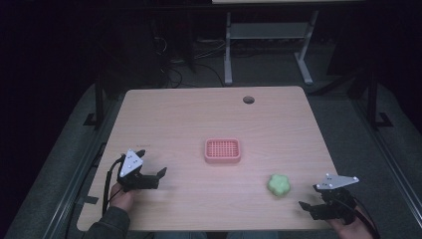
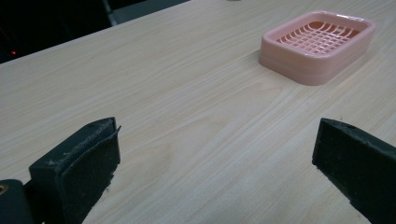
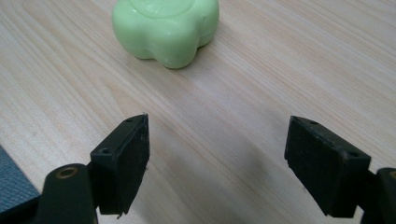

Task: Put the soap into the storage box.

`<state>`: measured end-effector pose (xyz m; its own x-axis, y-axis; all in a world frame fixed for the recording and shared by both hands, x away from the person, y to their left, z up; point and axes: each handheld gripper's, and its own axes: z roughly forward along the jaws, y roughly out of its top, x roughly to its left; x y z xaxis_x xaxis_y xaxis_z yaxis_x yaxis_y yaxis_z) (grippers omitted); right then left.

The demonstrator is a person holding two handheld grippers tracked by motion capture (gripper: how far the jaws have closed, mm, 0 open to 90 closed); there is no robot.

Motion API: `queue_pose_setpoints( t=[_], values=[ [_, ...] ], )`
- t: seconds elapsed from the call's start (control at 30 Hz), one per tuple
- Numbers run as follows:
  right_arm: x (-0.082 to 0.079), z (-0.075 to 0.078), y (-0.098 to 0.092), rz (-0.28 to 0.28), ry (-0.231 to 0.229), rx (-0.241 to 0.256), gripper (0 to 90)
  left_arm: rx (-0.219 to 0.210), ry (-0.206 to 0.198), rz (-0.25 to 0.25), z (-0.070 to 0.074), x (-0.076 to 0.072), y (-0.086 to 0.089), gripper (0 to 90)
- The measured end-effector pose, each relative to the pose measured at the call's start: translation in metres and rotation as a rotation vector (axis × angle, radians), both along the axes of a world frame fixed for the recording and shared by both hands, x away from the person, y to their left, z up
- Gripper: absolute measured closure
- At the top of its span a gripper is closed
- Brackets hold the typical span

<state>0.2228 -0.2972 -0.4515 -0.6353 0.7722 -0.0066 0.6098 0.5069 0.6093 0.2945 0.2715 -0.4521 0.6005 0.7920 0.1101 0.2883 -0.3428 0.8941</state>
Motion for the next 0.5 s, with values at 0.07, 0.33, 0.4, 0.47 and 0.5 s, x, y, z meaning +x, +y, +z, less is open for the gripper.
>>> queue_pose_setpoints(
  t=[0.07, 0.33, 0.4, 0.47, 0.5],
  values=[
    [-0.001, 0.0, 0.001, -0.003, 0.0, 0.001, 21.7, 0.001, -0.002, -0.004, 0.0, -0.001, 0.0, 0.2],
    [0.0, 0.002, 0.006, 0.014, 0.011, 0.0, 21.7, 0.001, -0.007, -0.018, 0.001, -0.003, -0.001, 0.2],
    [0.002, 0.002, 0.008, 0.015, 0.025, -0.004, 21.9, 0.003, -0.008, -0.017, 0.001, -0.003, -0.001, 0.2],
    [0.003, 0.002, 0.01, 0.025, 0.039, -0.005, 23.1, 0.012, -0.007, -0.017, 0.001, -0.002, -0.001, 0.2],
    [0.004, 0.003, 0.011, 0.024, 0.037, -0.007, 23.1, 0.007, -0.005, -0.014, 0.001, -0.002, -0.001, 0.2]
  ],
)
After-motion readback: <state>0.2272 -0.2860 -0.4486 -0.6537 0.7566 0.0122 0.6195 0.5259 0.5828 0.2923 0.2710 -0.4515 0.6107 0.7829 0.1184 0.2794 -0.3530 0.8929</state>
